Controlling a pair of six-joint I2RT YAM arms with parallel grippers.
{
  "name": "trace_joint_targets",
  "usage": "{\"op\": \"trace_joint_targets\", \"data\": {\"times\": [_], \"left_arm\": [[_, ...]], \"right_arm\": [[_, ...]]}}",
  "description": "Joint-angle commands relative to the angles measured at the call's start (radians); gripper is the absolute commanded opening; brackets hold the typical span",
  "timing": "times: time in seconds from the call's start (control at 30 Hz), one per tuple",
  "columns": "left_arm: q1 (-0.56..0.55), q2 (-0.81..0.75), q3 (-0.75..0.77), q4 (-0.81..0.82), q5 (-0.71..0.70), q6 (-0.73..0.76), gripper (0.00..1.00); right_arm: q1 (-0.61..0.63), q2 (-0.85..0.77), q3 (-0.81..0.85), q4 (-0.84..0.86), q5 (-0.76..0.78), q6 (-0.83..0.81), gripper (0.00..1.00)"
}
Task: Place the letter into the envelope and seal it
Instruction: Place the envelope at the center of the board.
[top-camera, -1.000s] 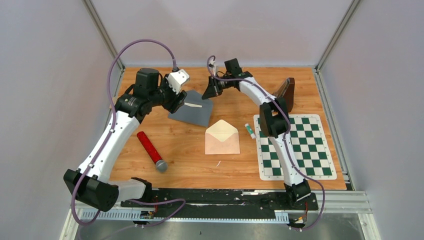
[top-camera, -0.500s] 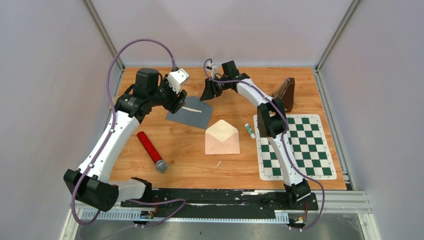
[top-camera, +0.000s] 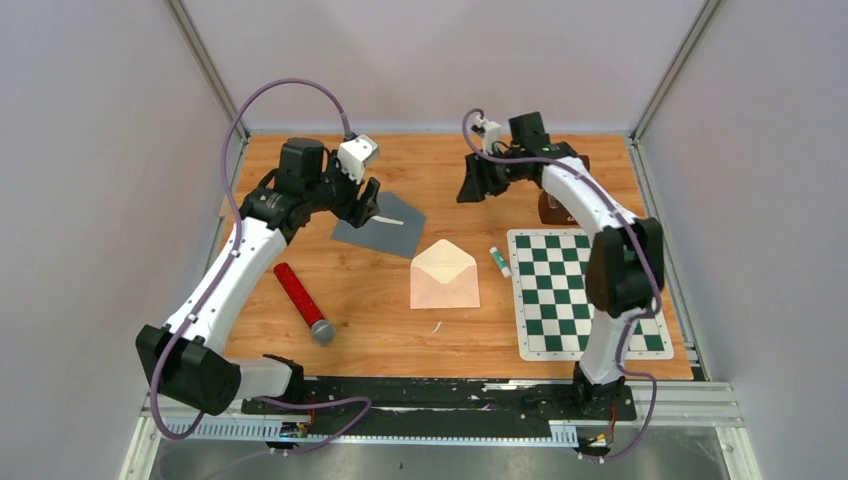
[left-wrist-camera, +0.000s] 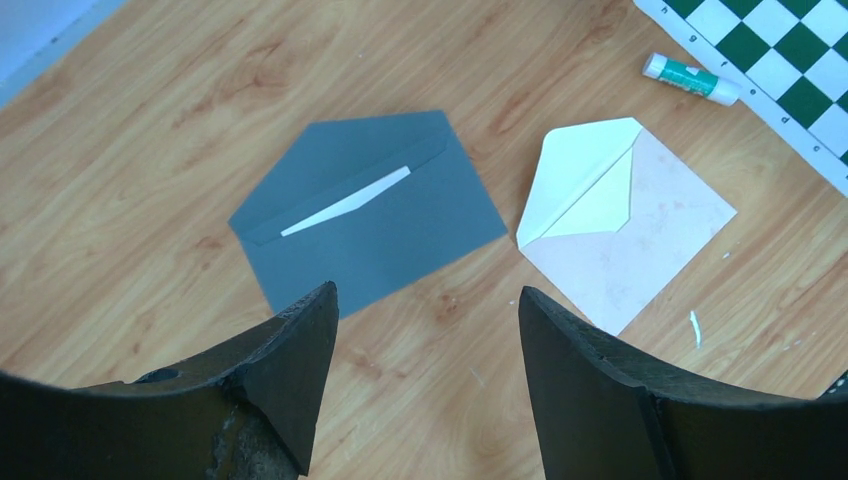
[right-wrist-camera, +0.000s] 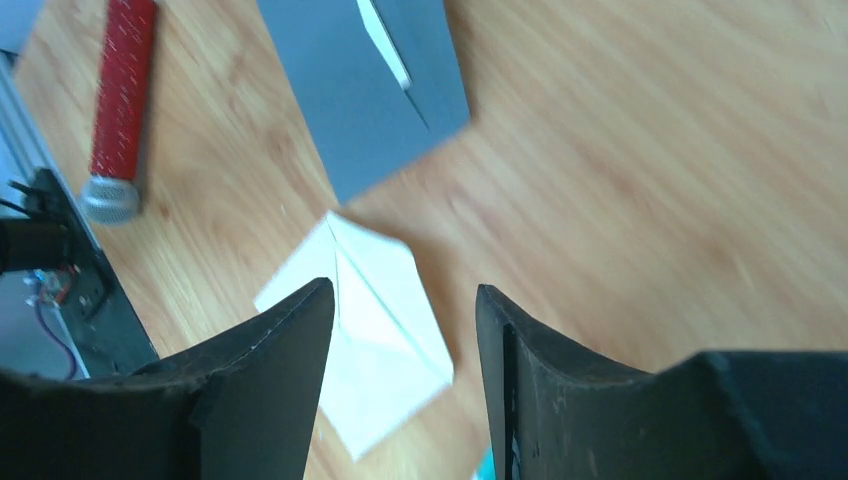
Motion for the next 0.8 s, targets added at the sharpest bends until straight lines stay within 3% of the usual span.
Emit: {"op": "trace_joint_targets", "data": {"times": [0.0, 0.17, 0.43, 0.77], "left_arm": [[0.005, 0.044, 0.0, 0.091, 0.06, -0.118, 0.75], [0.005, 0.082, 0.029, 0.101, 0.062, -0.173, 0.75], [0.005, 0.138, 0.031, 0.138, 0.066, -0.249, 0.76], [0.005, 0.159, 0.067, 0.123, 0.068, -0.233, 0.77]], "right_arm": [[-0.018, -0.186, -0.249, -0.085, 0.174, -0.117, 0.56], [-0.023, -0.277, -0.423, -0.057, 0.321, -0.101, 0.58], [-0.027, -0.304, -0.511, -0.032, 0.352, -0.108, 0.54], [-0.028, -0.283, -0.564, -0.05, 0.362, -0.095, 0.51]]}}
